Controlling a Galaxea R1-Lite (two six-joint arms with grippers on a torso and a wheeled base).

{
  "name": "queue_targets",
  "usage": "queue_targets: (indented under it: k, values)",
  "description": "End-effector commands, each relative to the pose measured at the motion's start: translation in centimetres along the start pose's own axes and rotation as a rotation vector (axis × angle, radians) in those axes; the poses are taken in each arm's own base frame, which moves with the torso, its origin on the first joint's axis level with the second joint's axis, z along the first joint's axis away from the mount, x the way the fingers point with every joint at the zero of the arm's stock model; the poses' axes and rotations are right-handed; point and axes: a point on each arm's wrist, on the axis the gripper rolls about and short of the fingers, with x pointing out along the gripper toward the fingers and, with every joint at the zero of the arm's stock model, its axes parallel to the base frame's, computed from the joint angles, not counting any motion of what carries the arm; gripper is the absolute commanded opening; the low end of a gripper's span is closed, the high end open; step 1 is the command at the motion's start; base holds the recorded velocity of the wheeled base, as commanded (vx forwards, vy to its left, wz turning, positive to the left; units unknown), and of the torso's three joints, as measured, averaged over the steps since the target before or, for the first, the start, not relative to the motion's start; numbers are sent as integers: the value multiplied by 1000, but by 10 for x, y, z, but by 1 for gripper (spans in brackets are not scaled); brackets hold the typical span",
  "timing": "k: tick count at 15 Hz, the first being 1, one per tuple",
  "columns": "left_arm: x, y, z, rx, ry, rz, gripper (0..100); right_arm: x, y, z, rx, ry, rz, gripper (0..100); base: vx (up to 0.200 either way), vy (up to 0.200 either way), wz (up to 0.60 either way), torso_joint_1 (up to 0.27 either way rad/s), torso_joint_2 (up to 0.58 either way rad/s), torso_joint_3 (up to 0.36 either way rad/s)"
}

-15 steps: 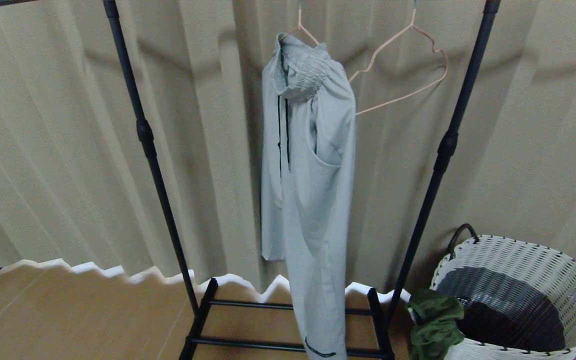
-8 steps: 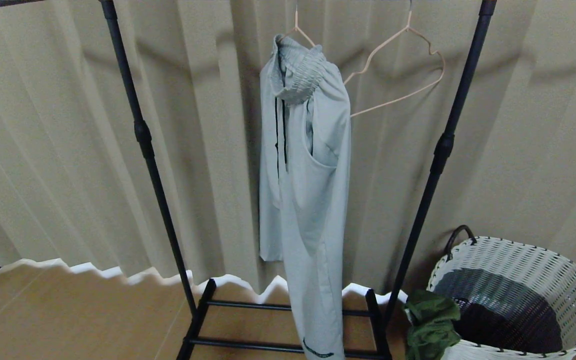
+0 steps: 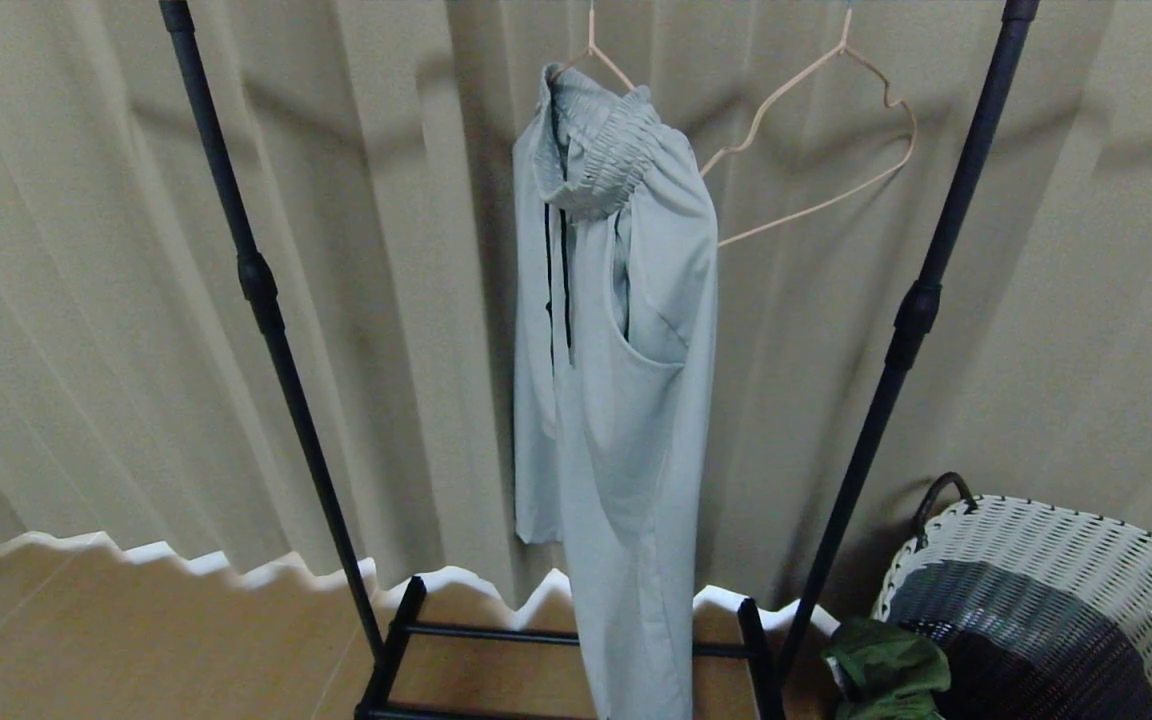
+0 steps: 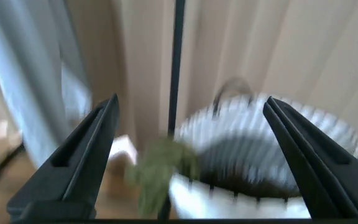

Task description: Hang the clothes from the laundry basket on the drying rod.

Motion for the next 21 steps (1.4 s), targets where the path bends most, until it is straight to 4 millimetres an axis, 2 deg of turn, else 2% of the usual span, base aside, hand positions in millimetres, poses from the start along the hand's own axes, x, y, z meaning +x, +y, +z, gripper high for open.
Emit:
queue_targets:
  k: [1, 3, 5, 7, 9, 10, 11, 12, 15, 21]
  values:
    - [0, 0, 0, 1, 0, 0, 100, 19, -1, 35, -53, 250, 141, 100, 0, 0, 0, 0, 0, 0]
    - [0, 0, 0, -2, 0, 0, 100, 50, 5, 45, -117, 449, 234, 100, 0, 0, 0, 0, 0, 0]
    - [0, 0, 0, -2, 0, 1, 100, 82, 13, 38, -195, 649, 269, 100, 0, 0, 0, 0, 0, 0]
    - [0, 0, 0, -2, 0, 0, 100, 112, 18, 31, -258, 743, 287, 100, 0, 0, 0, 0, 0, 0]
    - [0, 0, 0, -2, 0, 0, 100, 134, 23, 23, -318, 835, 312, 100, 0, 0, 0, 0, 0, 0]
    - [0, 0, 0, -2, 0, 1, 100, 139, 23, 22, -329, 851, 316, 100, 0, 0, 0, 0, 0, 0]
    - [0, 0, 0, -2, 0, 1, 100, 154, 22, 18, -367, 896, 320, 100, 0, 0, 0, 0, 0, 0]
    - [0, 0, 0, -2, 0, 1, 100, 159, 21, 17, -384, 911, 320, 100, 0, 0, 0, 0, 0, 0]
    - [0, 0, 0, -3, 0, 1, 100, 190, 10, -4, -501, 984, 313, 100, 0, 0, 0, 0, 0, 0]
    - [0, 0, 0, -3, 0, 3, 100, 218, 14, -36, -610, 993, 384, 100, 0, 0, 0, 0, 0, 0]
